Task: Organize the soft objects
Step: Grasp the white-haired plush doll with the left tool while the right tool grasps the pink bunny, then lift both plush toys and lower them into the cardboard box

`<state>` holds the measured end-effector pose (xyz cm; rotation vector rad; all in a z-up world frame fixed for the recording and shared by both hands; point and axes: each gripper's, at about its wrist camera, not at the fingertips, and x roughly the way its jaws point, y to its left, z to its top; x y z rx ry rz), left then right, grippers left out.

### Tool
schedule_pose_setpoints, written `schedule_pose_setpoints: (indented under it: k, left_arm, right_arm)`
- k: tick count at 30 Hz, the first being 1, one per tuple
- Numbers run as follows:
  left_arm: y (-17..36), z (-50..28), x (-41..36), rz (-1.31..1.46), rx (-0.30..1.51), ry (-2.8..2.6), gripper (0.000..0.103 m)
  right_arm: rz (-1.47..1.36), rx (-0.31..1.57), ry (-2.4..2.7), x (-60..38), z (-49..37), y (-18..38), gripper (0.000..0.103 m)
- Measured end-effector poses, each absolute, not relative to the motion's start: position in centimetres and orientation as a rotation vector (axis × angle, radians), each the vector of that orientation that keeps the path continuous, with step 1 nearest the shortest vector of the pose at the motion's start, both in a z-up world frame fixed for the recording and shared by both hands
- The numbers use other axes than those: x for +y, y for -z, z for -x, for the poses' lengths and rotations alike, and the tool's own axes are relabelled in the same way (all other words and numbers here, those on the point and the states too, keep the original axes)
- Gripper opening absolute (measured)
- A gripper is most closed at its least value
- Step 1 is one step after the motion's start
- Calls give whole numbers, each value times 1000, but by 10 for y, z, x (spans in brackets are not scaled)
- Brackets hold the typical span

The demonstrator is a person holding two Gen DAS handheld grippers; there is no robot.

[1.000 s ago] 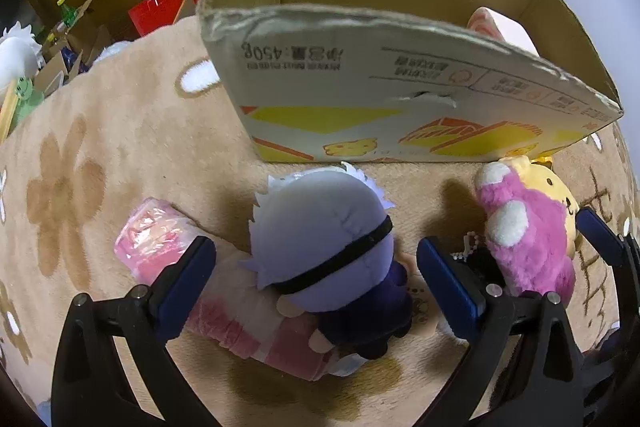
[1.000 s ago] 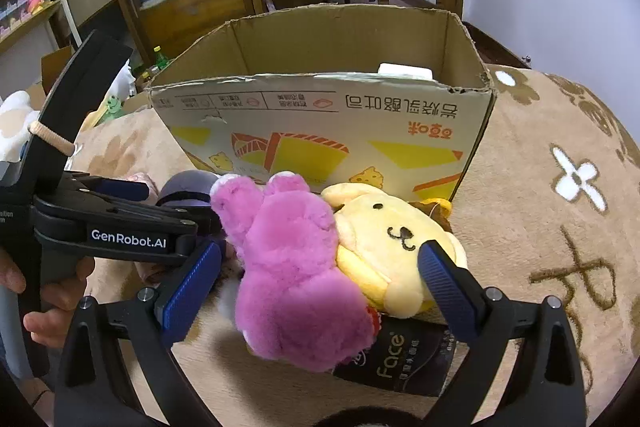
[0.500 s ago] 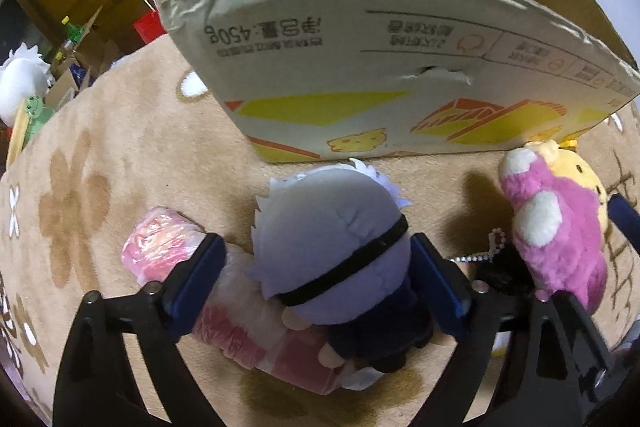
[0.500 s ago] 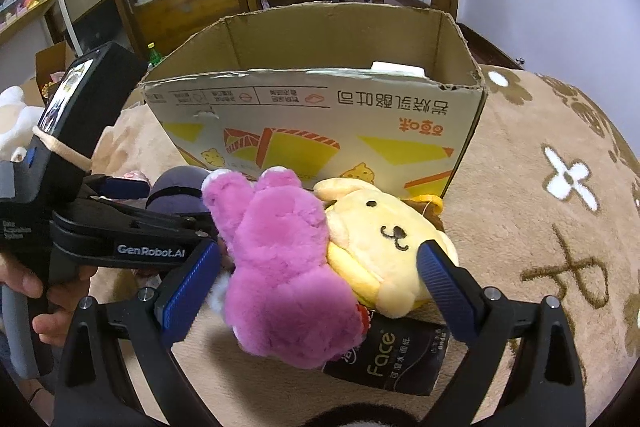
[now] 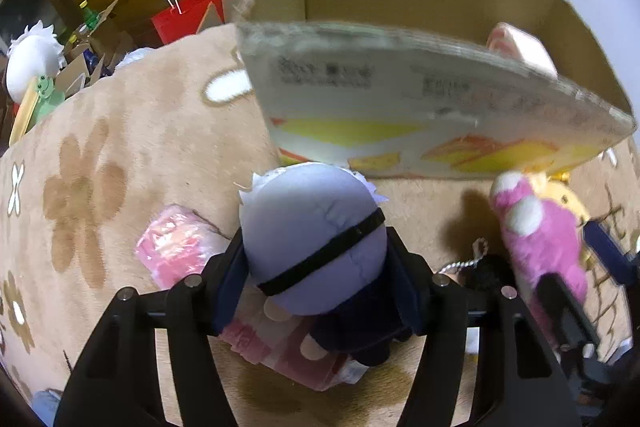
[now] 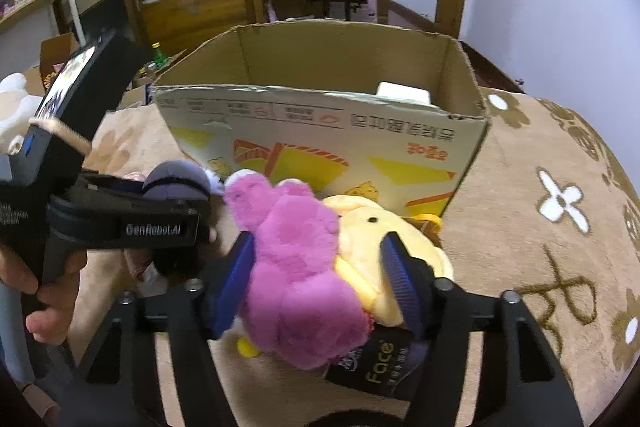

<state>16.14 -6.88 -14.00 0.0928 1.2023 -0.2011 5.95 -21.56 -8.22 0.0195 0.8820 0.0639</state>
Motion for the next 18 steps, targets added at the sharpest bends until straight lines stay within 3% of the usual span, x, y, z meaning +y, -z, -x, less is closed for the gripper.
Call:
schedule_pose_setpoints:
  k: [2,3,9,13,18]
  left_arm:
    - [134,-159,-68,-84,1188,208,63]
    - [130,-156,-69,-86,1175,206,63]
    - [119,-146,-67,-95,1140,201,63]
    - [110,-146,-60,-92,1116,189,63]
    - [90,-137,-45,-82,1055,194,63]
  right_arm:
    - [-29,894,-98,-212,-61,83,45]
    - [-35,901,-110,-210,-62,84,42]
    - [-86,960,-128,-210,-70,98,44]
    - [-136,941,-124,-217,-68,91,37]
    - [-157,867,-88,-226,-56,73,37]
